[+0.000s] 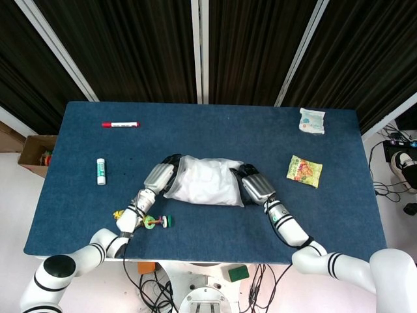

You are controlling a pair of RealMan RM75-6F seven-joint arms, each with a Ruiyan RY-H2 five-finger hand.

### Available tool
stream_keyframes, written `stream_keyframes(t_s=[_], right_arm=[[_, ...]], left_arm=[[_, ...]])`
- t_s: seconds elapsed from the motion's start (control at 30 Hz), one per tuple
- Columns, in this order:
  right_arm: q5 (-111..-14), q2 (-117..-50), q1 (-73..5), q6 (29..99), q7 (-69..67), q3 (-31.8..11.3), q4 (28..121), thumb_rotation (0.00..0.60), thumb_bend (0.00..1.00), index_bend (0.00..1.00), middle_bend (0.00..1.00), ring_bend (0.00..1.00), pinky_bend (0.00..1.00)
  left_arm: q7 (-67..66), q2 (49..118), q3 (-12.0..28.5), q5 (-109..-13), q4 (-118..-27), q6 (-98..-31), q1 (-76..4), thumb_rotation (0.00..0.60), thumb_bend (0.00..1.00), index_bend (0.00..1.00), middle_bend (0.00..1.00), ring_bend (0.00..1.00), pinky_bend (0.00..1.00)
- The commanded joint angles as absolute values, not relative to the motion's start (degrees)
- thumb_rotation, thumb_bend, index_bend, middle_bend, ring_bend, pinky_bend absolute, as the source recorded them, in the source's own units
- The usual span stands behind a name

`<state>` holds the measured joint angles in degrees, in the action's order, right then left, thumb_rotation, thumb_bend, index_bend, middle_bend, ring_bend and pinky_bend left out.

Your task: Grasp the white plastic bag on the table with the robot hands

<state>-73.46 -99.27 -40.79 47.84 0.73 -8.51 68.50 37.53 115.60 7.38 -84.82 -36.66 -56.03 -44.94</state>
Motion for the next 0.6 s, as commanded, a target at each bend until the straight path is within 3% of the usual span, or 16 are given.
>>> stream_keyframes(t_s=[0.03, 0.37, 0.6], right_arm=[[-74.0, -98.3, -40.4, 48.5, 0.5, -8.2, 69.3, 0.6, 0.44, 0.08, 0.22, 0.01, 0.04], [-75.0, -91.0, -37.8, 52.5, 1.9, -7.7, 74.7, 0.6, 0.41, 0.07, 0.24, 0.01, 0.04], [-73.3, -91.0, -43.4, 48.1, 7.0, -11.2, 70.1, 0.6, 0.37, 0.12, 0.25, 0.01, 0.04]], left_arm=[[37.3, 116.7, 8.1, -84.6, -35.7, -58.1, -44.8, 0.6, 0.54, 0.75, 0.38, 0.11, 0.1], [38.3, 113.4, 7.4, -84.5, -40.3, -60.9, -42.4, 0.6, 0.56, 0.78, 0.4, 0.11, 0.09], [36.3, 111.5, 7.2, -84.3, -43.6, -60.5, -42.1, 0.6, 0.56, 0.78, 0.4, 0.11, 0.1]])
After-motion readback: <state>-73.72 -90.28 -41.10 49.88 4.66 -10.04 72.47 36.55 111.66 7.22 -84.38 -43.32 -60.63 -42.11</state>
